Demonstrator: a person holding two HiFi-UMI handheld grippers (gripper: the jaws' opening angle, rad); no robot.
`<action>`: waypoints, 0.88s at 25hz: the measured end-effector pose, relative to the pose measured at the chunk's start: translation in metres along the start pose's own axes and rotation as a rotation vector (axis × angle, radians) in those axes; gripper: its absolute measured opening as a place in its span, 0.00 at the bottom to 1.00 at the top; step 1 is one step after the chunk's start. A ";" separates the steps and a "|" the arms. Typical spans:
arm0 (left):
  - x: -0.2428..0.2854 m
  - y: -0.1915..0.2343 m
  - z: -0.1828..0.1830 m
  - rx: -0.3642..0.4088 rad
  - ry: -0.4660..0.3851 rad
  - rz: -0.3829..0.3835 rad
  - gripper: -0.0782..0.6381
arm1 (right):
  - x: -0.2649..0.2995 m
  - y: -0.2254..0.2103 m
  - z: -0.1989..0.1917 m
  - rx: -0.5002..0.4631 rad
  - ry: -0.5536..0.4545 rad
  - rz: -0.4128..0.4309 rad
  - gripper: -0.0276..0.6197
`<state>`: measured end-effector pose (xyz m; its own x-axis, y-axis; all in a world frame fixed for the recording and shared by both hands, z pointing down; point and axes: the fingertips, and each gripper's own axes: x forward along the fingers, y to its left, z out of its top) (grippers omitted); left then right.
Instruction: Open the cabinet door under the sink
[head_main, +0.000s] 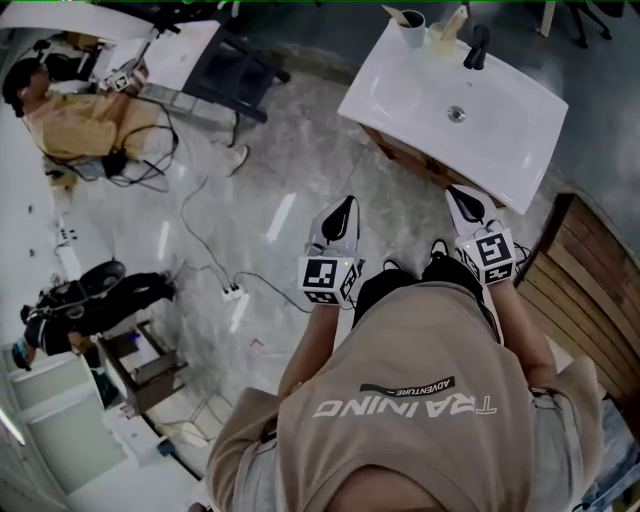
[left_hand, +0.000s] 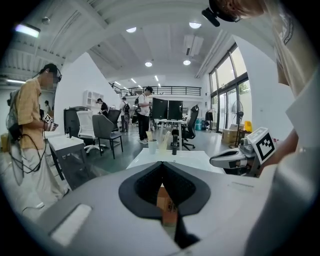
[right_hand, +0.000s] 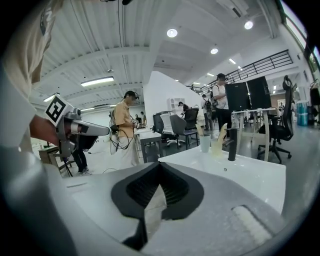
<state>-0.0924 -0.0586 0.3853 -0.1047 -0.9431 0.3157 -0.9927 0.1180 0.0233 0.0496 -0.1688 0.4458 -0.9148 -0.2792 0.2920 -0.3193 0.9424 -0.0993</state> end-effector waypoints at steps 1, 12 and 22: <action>0.003 0.003 0.000 -0.002 0.002 -0.011 0.13 | 0.002 -0.002 0.001 0.000 0.003 -0.011 0.05; 0.039 0.031 0.005 0.080 -0.005 -0.302 0.13 | -0.002 0.008 0.024 0.042 -0.028 -0.313 0.05; 0.061 0.038 -0.021 0.072 0.025 -0.522 0.13 | 0.000 0.058 0.022 0.030 0.008 -0.471 0.05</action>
<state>-0.1353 -0.1053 0.4256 0.4054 -0.8626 0.3025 -0.9140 -0.3880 0.1185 0.0257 -0.1182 0.4190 -0.6670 -0.6731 0.3194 -0.7059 0.7080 0.0181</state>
